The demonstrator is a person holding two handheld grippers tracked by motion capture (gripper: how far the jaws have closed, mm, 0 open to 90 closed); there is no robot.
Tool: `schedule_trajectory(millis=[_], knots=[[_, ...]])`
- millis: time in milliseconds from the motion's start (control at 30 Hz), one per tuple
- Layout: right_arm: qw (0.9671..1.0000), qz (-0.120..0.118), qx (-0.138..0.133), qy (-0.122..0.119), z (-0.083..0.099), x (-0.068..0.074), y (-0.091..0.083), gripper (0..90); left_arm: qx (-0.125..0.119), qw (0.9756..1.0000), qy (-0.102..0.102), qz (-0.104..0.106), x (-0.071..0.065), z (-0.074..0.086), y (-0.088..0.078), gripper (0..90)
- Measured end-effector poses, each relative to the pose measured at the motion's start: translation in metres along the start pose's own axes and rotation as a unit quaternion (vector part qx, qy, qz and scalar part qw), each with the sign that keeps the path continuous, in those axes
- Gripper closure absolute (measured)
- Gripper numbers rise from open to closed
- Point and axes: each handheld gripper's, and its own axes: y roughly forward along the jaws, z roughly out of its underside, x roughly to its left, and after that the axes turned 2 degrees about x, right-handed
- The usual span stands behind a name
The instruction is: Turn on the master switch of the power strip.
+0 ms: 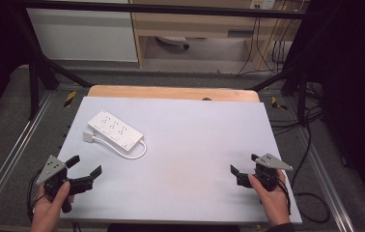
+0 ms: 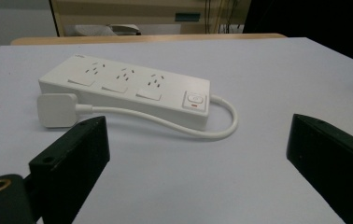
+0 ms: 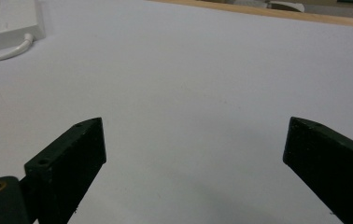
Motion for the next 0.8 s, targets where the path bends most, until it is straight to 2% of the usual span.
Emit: schedule_trajectory(millis=[67,167,367,500,800], knots=[[1.0,0.001,0.0,-0.001,0.0,0.001,0.001,6.3,-0.001,0.9999,-0.013,0.006,0.002,0.0,-0.001,6.2],[1.0,-0.002,0.004,-0.001,0.0,0.002,0.002,5.9,-0.004,0.9999,-0.014,0.002,0.003,0.0,-0.002,6.6],[0.9999,0.002,0.008,-0.009,0.0,0.004,0.002,4.2,-0.005,0.9999,-0.012,0.002,0.0,-0.002,0.002,6.4],[0.9999,-0.003,0.001,-0.01,0.001,0.005,0.001,6.5,-0.005,0.9999,-0.007,0.006,-0.003,-0.006,0.003,6.4],[0.9998,-0.007,0.004,-0.02,0.0,0.008,0.003,5.4,0.01,0.9998,0.001,0.016,-0.005,-0.019,0.015,6.4]])
